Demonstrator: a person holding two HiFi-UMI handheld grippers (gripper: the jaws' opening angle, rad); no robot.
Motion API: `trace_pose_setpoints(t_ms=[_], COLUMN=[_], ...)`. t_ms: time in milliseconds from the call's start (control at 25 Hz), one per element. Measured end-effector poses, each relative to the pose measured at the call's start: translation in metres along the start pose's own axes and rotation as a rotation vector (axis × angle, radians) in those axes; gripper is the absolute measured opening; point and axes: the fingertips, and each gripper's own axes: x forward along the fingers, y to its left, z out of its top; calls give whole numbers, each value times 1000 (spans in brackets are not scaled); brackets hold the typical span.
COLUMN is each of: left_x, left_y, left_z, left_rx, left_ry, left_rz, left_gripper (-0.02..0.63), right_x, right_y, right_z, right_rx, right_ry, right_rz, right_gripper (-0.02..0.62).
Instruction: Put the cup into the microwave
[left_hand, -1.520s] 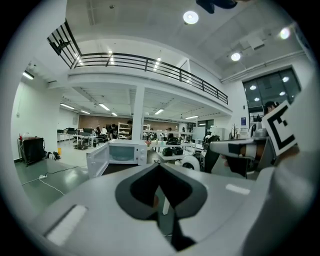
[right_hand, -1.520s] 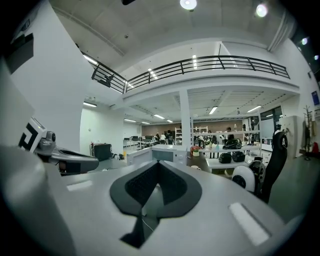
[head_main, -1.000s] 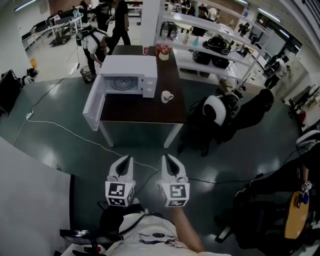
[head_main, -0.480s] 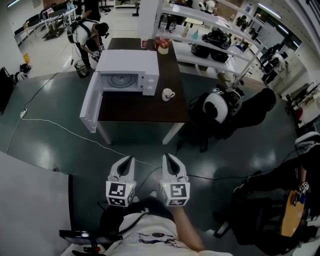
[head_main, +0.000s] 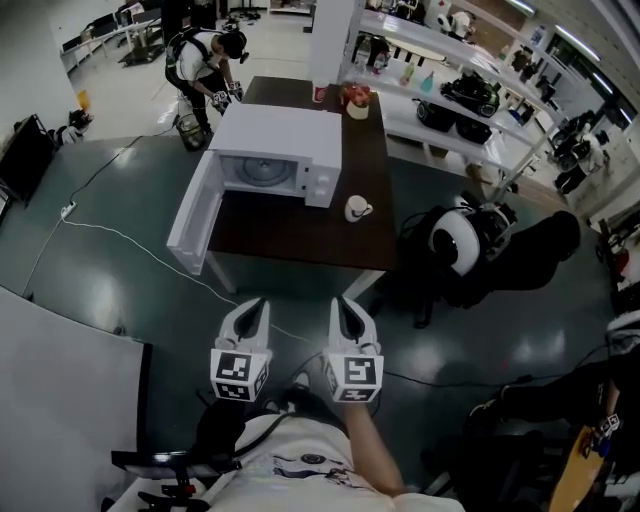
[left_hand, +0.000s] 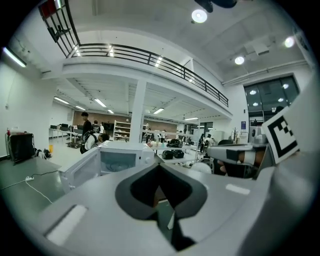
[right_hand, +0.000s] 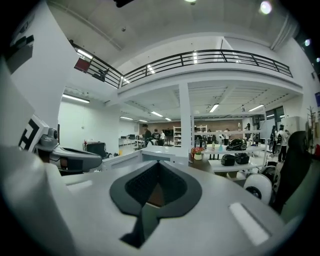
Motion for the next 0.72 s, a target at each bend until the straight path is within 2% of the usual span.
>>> trace_pose_setpoints(t_ms=[400, 720], left_x=[60, 79], left_y=[2, 11], left_z=[18, 18], left_rx=[28, 37], left_ry=[-11, 19], left_rz=[66, 99], left_gripper=[-3, -3], right_x=[43, 68], right_y=[-37, -51], right_z=[4, 2], right_rx=[37, 73], right_ry=[-11, 6], right_rz=[58, 75], right_gripper=[1, 2])
